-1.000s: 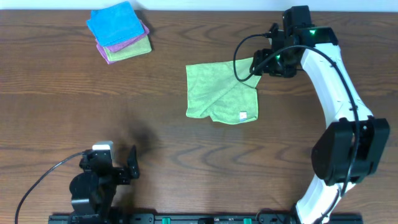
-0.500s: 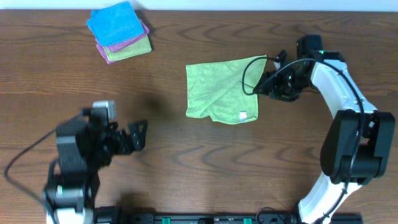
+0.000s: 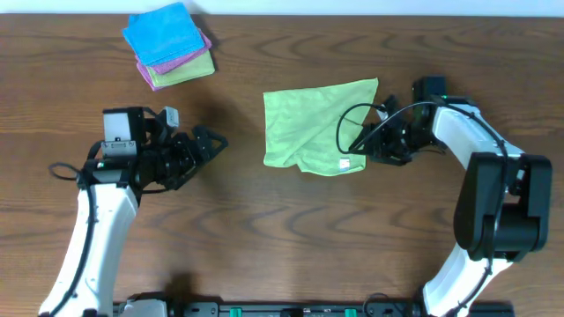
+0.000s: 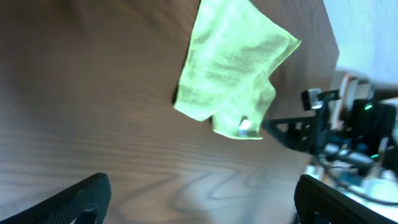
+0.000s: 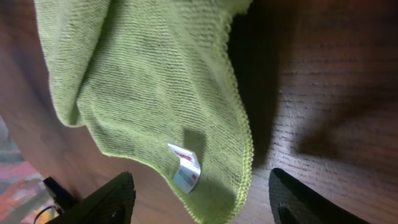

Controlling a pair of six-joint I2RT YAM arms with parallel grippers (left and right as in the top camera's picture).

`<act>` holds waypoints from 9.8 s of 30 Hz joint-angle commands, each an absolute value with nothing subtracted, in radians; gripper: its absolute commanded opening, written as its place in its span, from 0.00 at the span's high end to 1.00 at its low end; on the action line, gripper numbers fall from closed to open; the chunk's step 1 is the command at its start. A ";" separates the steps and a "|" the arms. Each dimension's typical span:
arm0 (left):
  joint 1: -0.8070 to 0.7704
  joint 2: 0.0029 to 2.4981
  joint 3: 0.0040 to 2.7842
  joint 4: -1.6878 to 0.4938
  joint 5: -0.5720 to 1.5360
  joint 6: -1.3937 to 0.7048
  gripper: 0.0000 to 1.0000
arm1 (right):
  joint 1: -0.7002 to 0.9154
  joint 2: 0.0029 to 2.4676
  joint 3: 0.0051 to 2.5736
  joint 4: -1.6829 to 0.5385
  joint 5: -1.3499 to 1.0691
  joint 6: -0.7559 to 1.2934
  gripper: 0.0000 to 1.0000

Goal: Fold the cloth

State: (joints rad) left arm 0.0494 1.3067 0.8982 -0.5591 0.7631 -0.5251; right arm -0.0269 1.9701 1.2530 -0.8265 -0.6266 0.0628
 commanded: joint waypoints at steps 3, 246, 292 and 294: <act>0.045 1.354 0.913 -0.530 0.892 -0.624 0.04 | -0.025 1.966 1.202 -0.780 -0.652 0.101 0.32; -0.418 2.042 1.198 -0.374 0.931 -0.471 0.94 | -0.255 1.446 0.666 -0.593 -0.336 0.173 0.45; -0.392 2.042 1.198 -0.501 0.981 -0.387 0.95 | -0.254 1.604 0.451 -0.089 -0.480 0.429 0.99; -0.391 2.042 1.198 -0.500 1.002 -0.380 0.95 | -0.254 1.604 0.451 -0.078 -0.501 0.417 0.99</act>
State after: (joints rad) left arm -0.3988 2.0254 1.1908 -0.4946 0.9676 -0.4099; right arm -0.2596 1.5623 0.4946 -0.0578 -0.5579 0.4213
